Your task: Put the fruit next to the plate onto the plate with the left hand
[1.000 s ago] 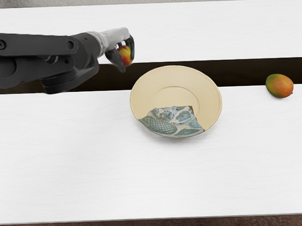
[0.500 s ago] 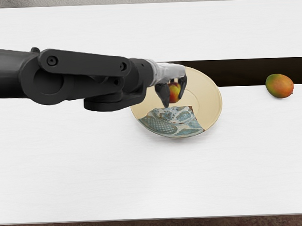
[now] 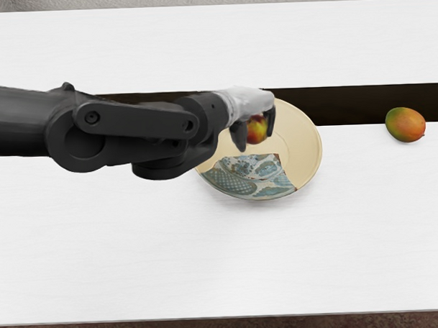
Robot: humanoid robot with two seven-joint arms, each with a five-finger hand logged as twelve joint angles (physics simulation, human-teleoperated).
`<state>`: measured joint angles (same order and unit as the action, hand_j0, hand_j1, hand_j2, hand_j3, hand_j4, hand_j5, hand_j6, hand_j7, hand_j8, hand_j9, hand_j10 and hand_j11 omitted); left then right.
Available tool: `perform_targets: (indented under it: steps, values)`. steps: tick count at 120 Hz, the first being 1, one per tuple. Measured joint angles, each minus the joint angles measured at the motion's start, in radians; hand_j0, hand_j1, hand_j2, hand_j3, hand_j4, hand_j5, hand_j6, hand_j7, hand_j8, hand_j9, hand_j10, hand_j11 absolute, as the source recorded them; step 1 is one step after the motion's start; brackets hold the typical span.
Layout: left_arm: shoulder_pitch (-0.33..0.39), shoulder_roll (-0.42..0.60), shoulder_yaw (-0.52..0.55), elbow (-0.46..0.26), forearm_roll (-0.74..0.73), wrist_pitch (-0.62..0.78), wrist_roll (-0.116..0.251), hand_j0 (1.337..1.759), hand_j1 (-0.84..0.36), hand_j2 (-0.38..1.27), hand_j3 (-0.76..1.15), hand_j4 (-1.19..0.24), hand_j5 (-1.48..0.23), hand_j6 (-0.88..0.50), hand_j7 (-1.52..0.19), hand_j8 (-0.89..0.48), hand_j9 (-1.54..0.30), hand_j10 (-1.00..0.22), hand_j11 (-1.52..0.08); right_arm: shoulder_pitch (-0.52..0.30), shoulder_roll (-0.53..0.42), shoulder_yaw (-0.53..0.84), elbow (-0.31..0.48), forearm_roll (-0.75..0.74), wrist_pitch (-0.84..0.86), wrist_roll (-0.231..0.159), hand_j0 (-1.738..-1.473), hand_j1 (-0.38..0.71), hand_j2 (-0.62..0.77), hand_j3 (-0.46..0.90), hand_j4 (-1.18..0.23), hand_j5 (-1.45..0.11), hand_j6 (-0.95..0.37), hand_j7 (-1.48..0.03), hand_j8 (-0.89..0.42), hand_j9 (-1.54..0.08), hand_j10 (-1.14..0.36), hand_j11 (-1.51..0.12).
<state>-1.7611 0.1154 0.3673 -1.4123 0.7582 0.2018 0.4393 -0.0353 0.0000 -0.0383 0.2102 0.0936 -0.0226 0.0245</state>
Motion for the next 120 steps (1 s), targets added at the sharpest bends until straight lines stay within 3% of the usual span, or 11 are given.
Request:
perform_targets:
  steps: [15, 34, 44, 58, 80, 98, 120]
  values:
    - [0.015, -0.021, 0.013, -0.002, 0.044, 0.048, 0.003, 1.657, -0.10, 0.09, 0.00, -0.53, -0.52, -0.30, -0.52, -0.30, -0.52, -0.46, -0.51, 0.000, 0.000, 0.000, 0.000, 0.000, 0.000, 0.000, -1.658, -0.31, -0.01, 0.00, -0.03, -0.04, -0.03, -0.04, -0.03, -0.04, -0.03, -0.04]
    - [0.015, -0.020, 0.021, -0.002, 0.059, 0.072, 0.004, 1.658, -0.02, 0.07, 0.00, -0.38, -0.42, -0.27, -0.42, -0.27, -0.42, -0.35, -0.41, 0.000, 0.000, 0.000, 0.000, 0.000, 0.000, 0.000, -1.658, -0.31, -0.01, 0.00, -0.03, -0.04, -0.03, -0.04, -0.03, -0.04, -0.03, -0.04]
    - [0.016, 0.060, 0.003, -0.011, 0.039, 0.067, 0.003, 1.658, 0.00, 0.06, 0.00, -0.34, -0.39, -0.27, -0.39, -0.27, -0.39, -0.32, -0.39, 0.000, 0.000, 0.000, 0.000, 0.000, 0.000, 0.000, -1.658, -0.31, -0.01, 0.00, -0.03, -0.04, -0.03, -0.04, -0.03, -0.04, -0.03, -0.04]
    - [0.132, 0.254, -0.138, -0.046, -0.043, -0.031, 0.002, 1.658, 0.02, 0.06, 0.00, -0.30, -0.36, -0.26, -0.36, -0.26, -0.36, -0.29, -0.36, 0.000, 0.000, 0.000, 0.000, 0.000, 0.000, 0.000, -1.658, -0.31, -0.01, 0.00, -0.03, -0.04, -0.03, -0.04, -0.03, -0.04, -0.03, -0.04]
    - [0.301, 0.465, -0.454, -0.049, -0.238, -0.354, 0.000, 1.658, 0.03, 0.05, 0.00, -0.27, -0.34, -0.26, -0.34, -0.26, -0.34, -0.27, -0.34, 0.000, 0.000, 0.000, 0.000, 0.000, 0.000, 0.000, -1.658, -0.31, -0.01, 0.00, -0.03, -0.04, -0.03, -0.04, -0.03, -0.04, -0.03, -0.04]
    - [0.452, 0.547, -0.681, 0.064, -0.423, -0.678, 0.000, 1.658, 0.04, 0.05, 0.00, -0.26, -0.34, -0.26, -0.34, -0.26, -0.34, -0.26, -0.34, 0.000, 0.000, 0.000, 0.000, 0.000, 0.000, 0.000, -1.658, -0.31, -0.01, 0.00, -0.03, -0.04, -0.03, -0.04, -0.03, -0.04, -0.03, -0.04]
    - [0.559, 0.705, -0.774, 0.250, -0.651, -0.790, 0.000, 1.658, 0.04, 0.05, 0.00, -0.26, -0.33, -0.26, -0.33, -0.26, -0.33, -0.26, -0.33, 0.000, 0.000, 0.000, 0.000, 0.000, 0.000, 0.000, -1.658, -0.31, -0.01, 0.00, -0.03, -0.04, -0.03, -0.04, -0.03, -0.04, -0.03, -0.04]
